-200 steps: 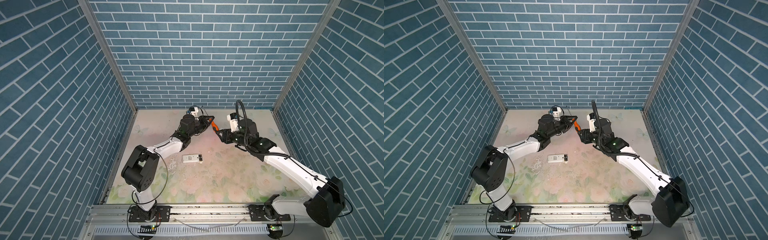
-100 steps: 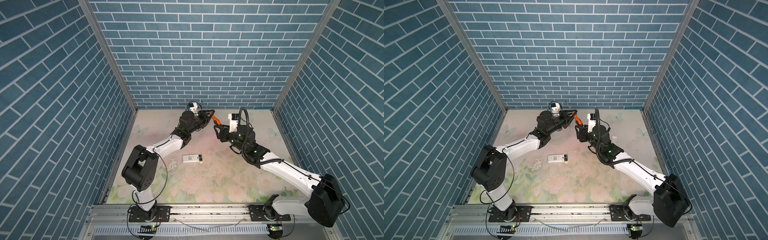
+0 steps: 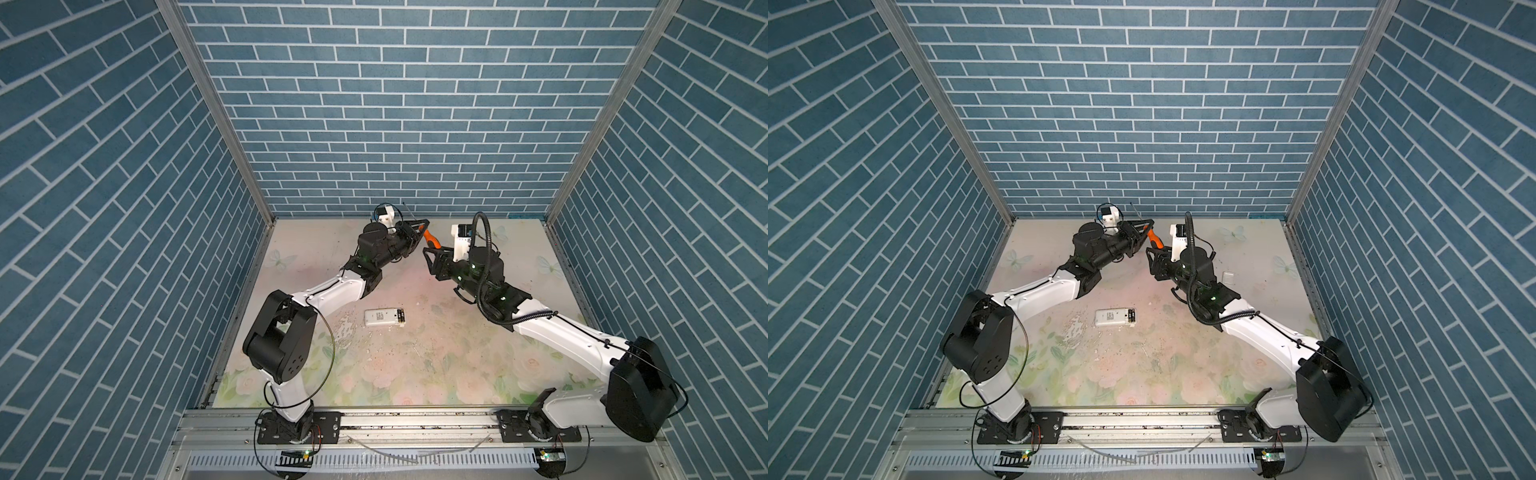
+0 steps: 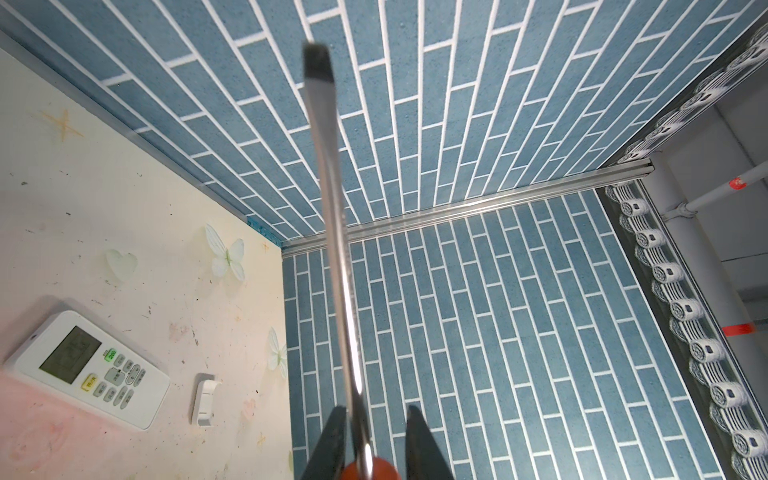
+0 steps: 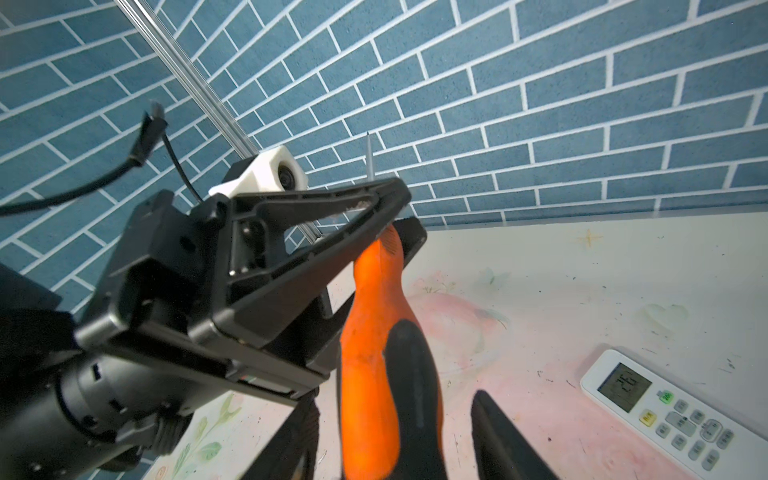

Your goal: Unload the batteries from the remote control

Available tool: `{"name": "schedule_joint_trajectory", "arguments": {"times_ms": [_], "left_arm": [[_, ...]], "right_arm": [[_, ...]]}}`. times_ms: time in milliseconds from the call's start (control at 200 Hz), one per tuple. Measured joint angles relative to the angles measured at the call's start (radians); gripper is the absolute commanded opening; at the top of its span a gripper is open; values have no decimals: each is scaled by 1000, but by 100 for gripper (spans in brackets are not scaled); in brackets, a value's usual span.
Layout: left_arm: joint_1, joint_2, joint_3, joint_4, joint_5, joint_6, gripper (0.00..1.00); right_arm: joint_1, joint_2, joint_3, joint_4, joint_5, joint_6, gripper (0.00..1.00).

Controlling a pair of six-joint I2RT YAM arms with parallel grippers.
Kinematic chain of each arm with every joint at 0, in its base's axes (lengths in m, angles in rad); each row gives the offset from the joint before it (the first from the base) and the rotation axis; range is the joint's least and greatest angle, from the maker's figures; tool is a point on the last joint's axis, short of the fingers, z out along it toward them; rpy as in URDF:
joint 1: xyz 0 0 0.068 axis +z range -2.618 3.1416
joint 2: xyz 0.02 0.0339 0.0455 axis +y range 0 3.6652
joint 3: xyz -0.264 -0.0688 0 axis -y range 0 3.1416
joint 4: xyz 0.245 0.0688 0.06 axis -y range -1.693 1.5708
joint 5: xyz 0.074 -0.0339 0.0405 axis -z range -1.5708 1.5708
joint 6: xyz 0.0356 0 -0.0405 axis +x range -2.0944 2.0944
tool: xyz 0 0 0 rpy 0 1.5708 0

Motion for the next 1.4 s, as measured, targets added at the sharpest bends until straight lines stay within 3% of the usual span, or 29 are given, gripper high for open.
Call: {"name": "schedule_joint_trajectory", "arguments": {"times_ms": [370, 1400], "left_arm": [[1, -17, -43, 43, -1, -20, 0], [18, -35, -35, 66, 0, -32, 0]], "right_arm": [[0, 42, 108, -2, -15, -23, 56], [0, 25, 109, -67, -15, -26, 53]]}}
